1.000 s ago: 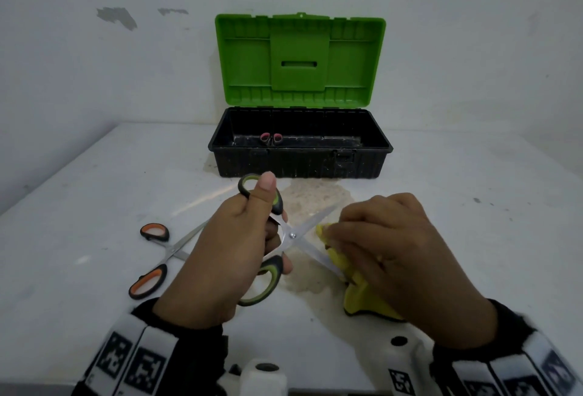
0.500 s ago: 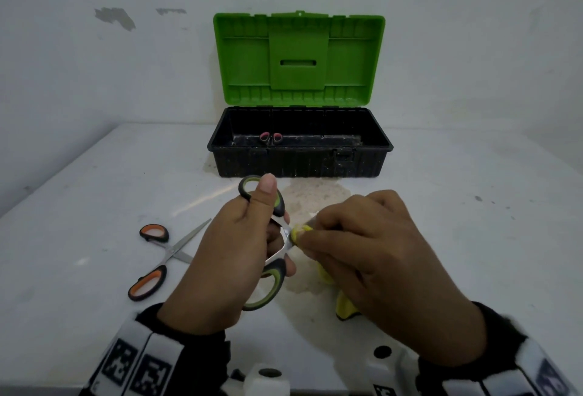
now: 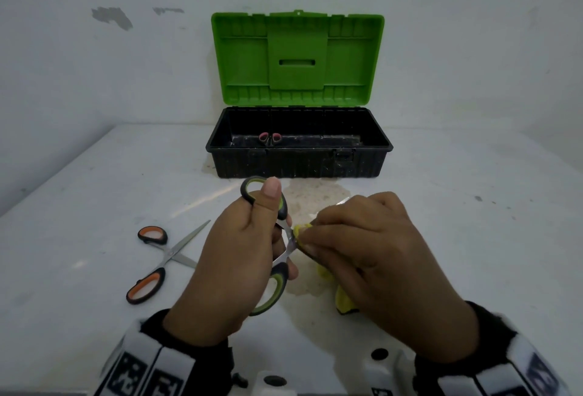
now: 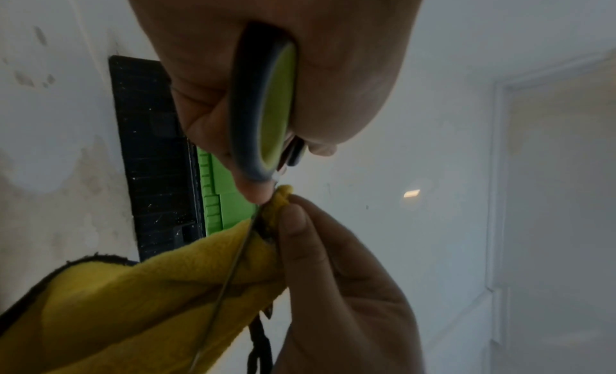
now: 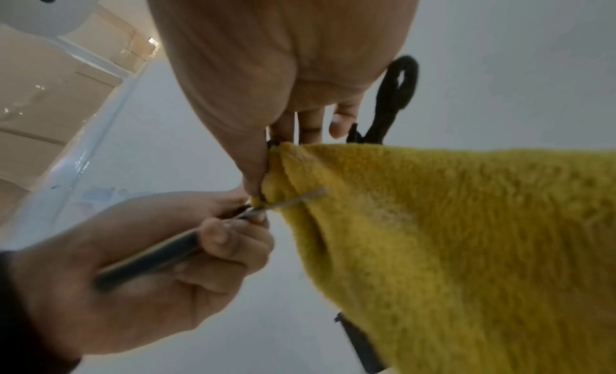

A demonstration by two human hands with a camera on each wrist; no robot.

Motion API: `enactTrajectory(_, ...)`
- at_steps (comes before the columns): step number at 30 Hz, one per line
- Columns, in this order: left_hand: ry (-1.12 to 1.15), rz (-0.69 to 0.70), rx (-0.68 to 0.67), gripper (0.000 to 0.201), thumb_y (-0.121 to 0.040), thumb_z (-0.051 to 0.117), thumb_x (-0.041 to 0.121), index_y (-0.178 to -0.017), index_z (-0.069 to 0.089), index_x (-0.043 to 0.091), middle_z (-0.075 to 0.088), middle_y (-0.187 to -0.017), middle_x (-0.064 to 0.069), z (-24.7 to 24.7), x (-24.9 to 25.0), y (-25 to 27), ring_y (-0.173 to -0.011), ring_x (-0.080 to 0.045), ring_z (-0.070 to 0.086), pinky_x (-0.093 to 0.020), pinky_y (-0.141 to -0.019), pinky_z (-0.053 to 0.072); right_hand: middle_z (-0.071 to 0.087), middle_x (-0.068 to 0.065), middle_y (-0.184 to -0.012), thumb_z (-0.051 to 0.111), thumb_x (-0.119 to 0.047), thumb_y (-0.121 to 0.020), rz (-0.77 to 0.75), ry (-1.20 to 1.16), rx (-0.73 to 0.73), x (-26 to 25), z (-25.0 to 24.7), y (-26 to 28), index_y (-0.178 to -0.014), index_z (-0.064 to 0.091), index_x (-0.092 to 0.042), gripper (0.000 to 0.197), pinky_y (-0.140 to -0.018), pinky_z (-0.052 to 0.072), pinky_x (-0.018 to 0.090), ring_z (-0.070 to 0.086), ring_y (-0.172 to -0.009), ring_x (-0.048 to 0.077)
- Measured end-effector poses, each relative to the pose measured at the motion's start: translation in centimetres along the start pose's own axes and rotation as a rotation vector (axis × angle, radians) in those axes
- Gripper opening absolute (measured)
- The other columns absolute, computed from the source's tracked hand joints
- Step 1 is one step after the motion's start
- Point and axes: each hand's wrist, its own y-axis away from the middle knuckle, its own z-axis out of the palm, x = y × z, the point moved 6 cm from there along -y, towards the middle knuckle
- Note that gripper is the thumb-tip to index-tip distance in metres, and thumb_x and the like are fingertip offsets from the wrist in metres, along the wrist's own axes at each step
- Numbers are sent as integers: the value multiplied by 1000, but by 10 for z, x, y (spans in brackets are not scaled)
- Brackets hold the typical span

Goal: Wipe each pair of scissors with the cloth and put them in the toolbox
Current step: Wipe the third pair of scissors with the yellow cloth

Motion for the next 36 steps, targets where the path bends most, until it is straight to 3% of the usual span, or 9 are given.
enactTrajectory(3,12,66,-9,69,-78,38,60,-90,53,-6,45,-64,-30,0,3,2,-57,-33,53,-15,-40,46,72,-7,-97,63,-31,-93,12,-6,8,5,-1,2,-98,78,-22,18,-79,42,39,64,-85,14)
enactTrajectory(5,3,152,-9,61,-78,38,61,-82,55,3,40,-48,-4,1,4,3,-49,-23,52,-18,-43,48,72,-7,-97,65,-28,-91,78,-1,74,19,-9,2,-97,78,-22,16,-79,45,42,63,-87,12)
enactTrajectory(9,-61,301,18,59,-80,34,64,-79,56,9,51,-48,9,1,4,4,-42,-9,56,-25,-47,54,71,-7,-97,69,-23,-88,93,-28,165,23,-20,4,-98,78,-20,13,-79,47,43,61,-91,9)
enactTrajectory(11,-86,348,30,62,-89,28,65,-78,57,11,53,-51,9,1,2,4,-43,-8,57,-30,-48,56,71,-5,-98,68,-23,-91,26,-29,126,10,-17,5,-100,78,-19,14,-80,44,41,62,-90,12)
enactTrajectory(15,-151,498,60,48,-91,34,54,-77,57,14,60,-65,0,3,4,6,-51,-11,61,-13,-47,49,71,-2,-97,70,-23,-91,-52,15,32,-9,0,7,-100,77,-18,13,-77,41,39,63,-83,19)
enactTrajectory(17,-188,531,63,45,-93,33,52,-76,56,17,60,-69,-2,3,4,8,-54,-14,63,-12,-48,47,72,-1,-96,71,-23,-90,-48,38,33,-9,4,9,-99,78,-18,12,-75,41,38,63,-81,21)
enactTrajectory(22,-299,627,87,32,-96,35,46,-68,42,34,56,-57,18,3,8,10,-48,0,57,-3,-46,37,71,-1,-96,62,-29,-94,24,15,115,1,-1,9,-99,78,-16,21,-76,42,40,63,-83,17)
enactTrajectory(29,-385,678,69,48,-93,24,71,-84,48,31,58,-75,-2,4,9,12,-56,-19,60,-29,-49,45,71,-2,-95,64,-27,-93,13,37,116,0,-4,8,-99,78,-16,19,-75,41,40,63,-82,18)
enactTrajectory(36,-430,752,21,51,-98,25,65,-81,50,24,50,-60,-2,7,13,17,-54,-19,57,-28,-48,43,71,-3,-96,62,-30,-94,33,30,131,5,-7,10,-99,77,-18,20,-76,41,40,62,-83,16)
